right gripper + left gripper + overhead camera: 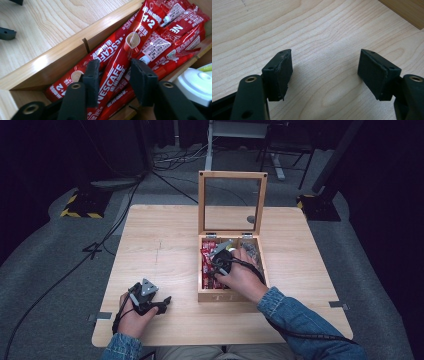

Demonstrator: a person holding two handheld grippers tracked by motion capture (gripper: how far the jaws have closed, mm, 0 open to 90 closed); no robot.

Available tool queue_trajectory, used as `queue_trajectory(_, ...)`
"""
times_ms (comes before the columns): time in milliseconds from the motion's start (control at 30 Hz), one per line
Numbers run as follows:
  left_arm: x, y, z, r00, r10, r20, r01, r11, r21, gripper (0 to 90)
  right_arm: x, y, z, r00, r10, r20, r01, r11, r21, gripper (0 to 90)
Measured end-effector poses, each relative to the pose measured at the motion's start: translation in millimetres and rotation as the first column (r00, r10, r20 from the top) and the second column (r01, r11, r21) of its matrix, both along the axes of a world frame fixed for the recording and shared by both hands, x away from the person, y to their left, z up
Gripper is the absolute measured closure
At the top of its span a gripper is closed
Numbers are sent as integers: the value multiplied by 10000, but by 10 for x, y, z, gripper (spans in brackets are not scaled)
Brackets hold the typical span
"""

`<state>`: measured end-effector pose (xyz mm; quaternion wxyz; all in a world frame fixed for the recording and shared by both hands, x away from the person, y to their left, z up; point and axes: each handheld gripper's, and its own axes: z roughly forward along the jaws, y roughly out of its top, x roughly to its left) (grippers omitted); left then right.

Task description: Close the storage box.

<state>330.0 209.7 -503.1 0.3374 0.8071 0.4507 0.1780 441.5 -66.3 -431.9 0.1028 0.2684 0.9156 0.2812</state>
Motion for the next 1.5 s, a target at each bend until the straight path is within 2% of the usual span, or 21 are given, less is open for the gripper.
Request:
queue_trajectory(100, 0, -1, 0, 10000, 8, -11, -8, 10000, -4, 284, -1, -22, 8, 9996, -166, -231, 170, 9997, 181, 711)
queue_trajectory(200, 1, -2, 0, 10000, 9, -11, -9, 10000, -3, 284, -19, -26, 24, 9983, -227, -531, 259, 9978, 605, 781)
queue_trajectory(400, 1, -1, 0, 10000, 5, -13, -5, 10000, -4, 284, -32, -40, 62, 9981, -143, -603, 224, 9905, 1360, 815)
queue_trajectory(733, 10, 8, -1, 10000, 5, -13, -5, 10000, -40, 283, -74, -68, 210, 9992, -31, -393, 119, 9744, 2247, 818)
queue_trajectory(1033, 26, 34, -1, 10000, -27, -41, 27, 10000, -56, 270, -95, -181, 415, 10000, -30, 61, 11, 9580, 2868, 818)
queue_trajectory(1167, 21, 47, -1, 10000, 27, -80, -27, 10000, -26, 259, -96, -255, 537, 9995, -45, 316, -54, 9520, 3060, 818)
queue_trajectory(1367, 22, 60, -7, 9995, 255, -185, -255, 9997, 3, 181, -95, -353, 656, 9982, -61, 589, -128, 9492, 3145, 818)
queue_trajectory(1500, 26, 61, -8, 9996, 188, -198, -187, 9998, 15, 164, -94, -432, 709, 9976, -103, 679, -118, 9487, 3160, 818)
